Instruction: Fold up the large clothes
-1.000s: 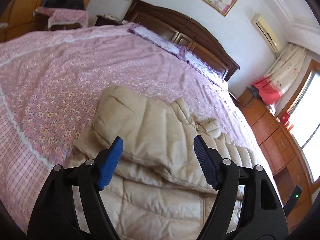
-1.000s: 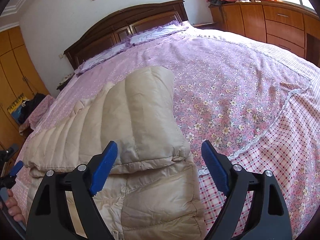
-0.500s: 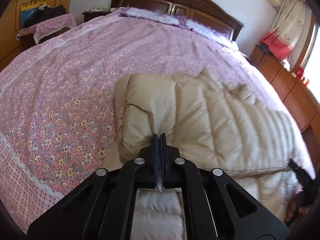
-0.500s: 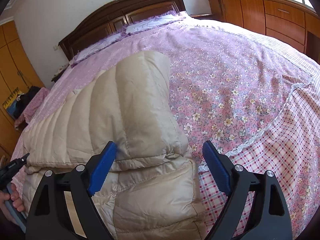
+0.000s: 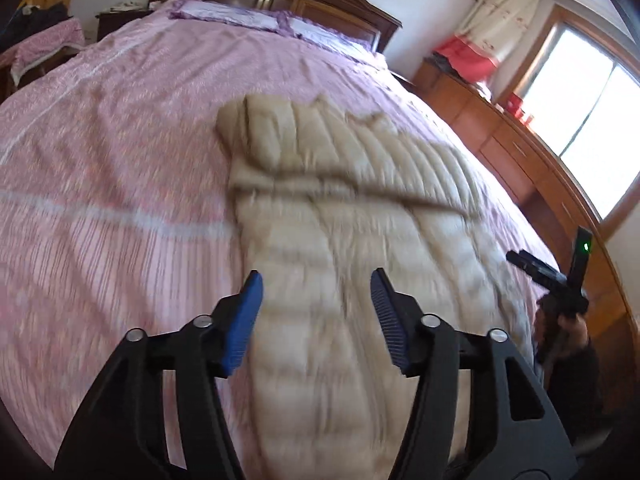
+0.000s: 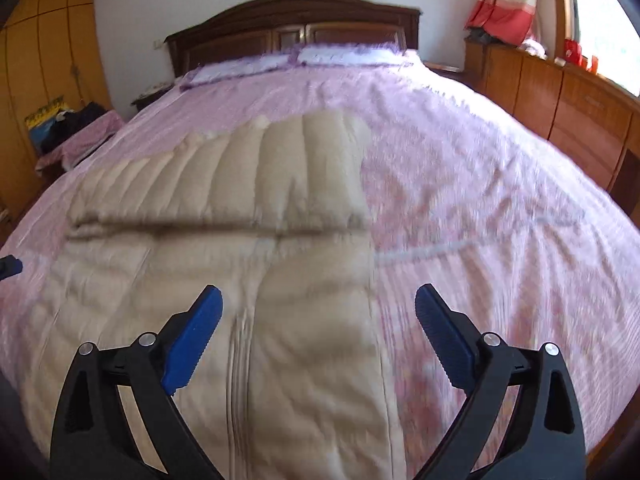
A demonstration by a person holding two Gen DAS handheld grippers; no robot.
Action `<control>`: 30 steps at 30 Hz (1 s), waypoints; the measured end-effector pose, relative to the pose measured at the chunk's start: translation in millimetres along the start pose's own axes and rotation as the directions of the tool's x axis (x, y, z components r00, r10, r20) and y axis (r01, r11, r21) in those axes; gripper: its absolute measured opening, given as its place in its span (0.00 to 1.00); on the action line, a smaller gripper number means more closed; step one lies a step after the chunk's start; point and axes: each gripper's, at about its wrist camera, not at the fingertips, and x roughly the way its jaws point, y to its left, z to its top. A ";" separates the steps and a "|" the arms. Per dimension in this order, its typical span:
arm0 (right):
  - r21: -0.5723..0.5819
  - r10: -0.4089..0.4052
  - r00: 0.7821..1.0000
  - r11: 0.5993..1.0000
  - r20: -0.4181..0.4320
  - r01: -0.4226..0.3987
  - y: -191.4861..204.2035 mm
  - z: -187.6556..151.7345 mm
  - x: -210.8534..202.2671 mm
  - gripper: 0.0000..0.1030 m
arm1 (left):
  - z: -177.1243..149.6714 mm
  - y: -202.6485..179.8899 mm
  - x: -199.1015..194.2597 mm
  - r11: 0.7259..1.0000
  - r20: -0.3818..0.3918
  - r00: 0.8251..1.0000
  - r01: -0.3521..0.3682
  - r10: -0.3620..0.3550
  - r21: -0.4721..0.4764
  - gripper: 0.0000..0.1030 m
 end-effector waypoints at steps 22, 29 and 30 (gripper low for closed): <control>0.185 0.402 0.914 0.904 -0.058 -0.386 -15.9 -83.2 -31.8 0.17 | -78.4 12.6 -34.6 0.963 0.082 0.987 0.152 -0.137 -0.224 0.04; 0.149 0.492 0.863 0.850 0.113 -0.505 -22.4 -58.3 -58.2 0.16 | -37.0 5.4 -56.7 0.972 0.206 0.970 0.165 -0.129 -0.166 0.04; 0.134 0.499 0.855 0.846 0.143 -0.516 -21.8 -51.1 -60.7 0.15 | -28.0 4.7 -56.6 0.974 0.216 0.968 0.163 -0.127 -0.158 0.04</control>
